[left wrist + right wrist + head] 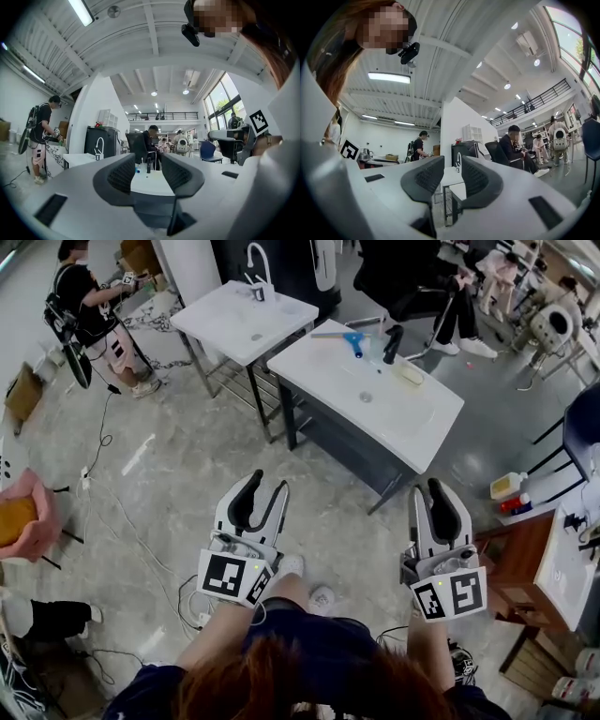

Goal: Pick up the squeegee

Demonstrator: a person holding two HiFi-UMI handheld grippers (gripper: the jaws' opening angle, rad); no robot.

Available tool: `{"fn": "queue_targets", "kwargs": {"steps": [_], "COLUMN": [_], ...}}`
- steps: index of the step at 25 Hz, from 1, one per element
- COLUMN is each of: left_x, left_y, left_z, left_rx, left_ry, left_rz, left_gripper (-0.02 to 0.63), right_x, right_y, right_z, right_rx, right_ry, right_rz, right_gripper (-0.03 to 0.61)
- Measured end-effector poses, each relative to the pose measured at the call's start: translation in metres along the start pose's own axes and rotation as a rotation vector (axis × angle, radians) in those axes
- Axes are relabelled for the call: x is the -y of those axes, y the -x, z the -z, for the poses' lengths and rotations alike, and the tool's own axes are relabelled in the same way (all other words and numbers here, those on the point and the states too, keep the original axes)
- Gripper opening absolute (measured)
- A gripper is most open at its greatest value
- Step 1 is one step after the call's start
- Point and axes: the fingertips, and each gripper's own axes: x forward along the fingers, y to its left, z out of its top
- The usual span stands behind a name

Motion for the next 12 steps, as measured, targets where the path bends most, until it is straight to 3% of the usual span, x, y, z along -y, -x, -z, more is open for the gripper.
{"fn": "queue_targets", "kwargs": {"steps": [4,12], "left_x": [-0.019,-0.079], "left_y": [-0.019,-0.106], "left_z": [0.007,0.011], "left_rx": [-0.02,-0.014], "left_ry": [0.009,0.027], "left_rz": [-0.027,0.0], "left_gripper": [0.235,0.256], "right_x": [0.006,0.033], "right_y": [-0.023,-0.12], "right_z": [0.008,0.022], "right_rx": [-0.019,-0.029], "right_ry": [-0.024,-0.016], "right_rz": [0.004,0.032], "right_gripper": [0.197,0.288]}}
